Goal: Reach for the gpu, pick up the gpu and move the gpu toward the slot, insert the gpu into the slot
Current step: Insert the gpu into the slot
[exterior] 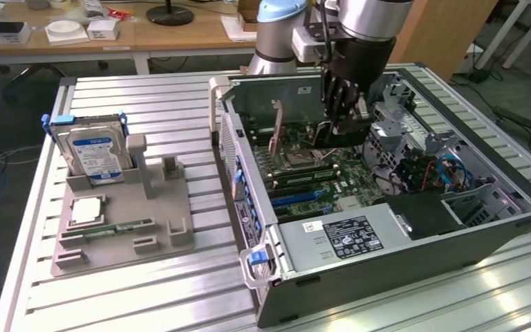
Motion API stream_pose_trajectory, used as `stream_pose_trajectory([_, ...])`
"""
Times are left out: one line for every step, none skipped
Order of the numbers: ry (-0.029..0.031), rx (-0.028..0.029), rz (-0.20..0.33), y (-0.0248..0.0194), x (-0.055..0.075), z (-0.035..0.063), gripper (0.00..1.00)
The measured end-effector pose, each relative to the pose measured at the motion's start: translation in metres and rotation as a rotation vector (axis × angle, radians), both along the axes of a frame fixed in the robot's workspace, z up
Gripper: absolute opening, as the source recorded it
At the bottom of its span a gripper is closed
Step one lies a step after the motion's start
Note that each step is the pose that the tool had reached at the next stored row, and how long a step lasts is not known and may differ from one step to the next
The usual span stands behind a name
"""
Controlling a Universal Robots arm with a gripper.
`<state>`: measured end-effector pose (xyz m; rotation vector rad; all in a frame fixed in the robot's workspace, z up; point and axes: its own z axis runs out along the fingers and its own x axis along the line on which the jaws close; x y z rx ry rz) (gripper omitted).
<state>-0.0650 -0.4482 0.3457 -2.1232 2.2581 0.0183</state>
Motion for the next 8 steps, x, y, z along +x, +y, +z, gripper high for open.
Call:
stream_pose_trajectory([-0.0001, 0.0001, 0.000, -0.0001, 0.0000, -0.0008, 0.27])
stream_pose_trajectory([0.0000, 0.0000, 0.000, -0.0001, 0.0000, -0.0017, 0.27])
stream_pose_trajectory([0.0000, 0.0000, 0.000, -0.0001, 0.0001, -0.0027, 0.27])
stream_pose_trajectory([0.0000, 0.0000, 0.000, -0.0002, 0.0000, -0.0036, 0.27])
stream_pose_trajectory([0.0000, 0.0000, 0.000, -0.0004, 0.0001, -0.0045, 0.27])
stream_pose_trajectory([0.0001, -0.0002, 0.000, -0.0009, 0.0001, -0.0052, 0.27])
stream_pose_trajectory([0.0001, -0.0002, 0.000, -0.0015, 0.0001, -0.0059, 0.27])
stream_pose_trajectory([0.0000, 0.0001, 0.000, -0.0017, 0.0000, -0.0068, 0.27])
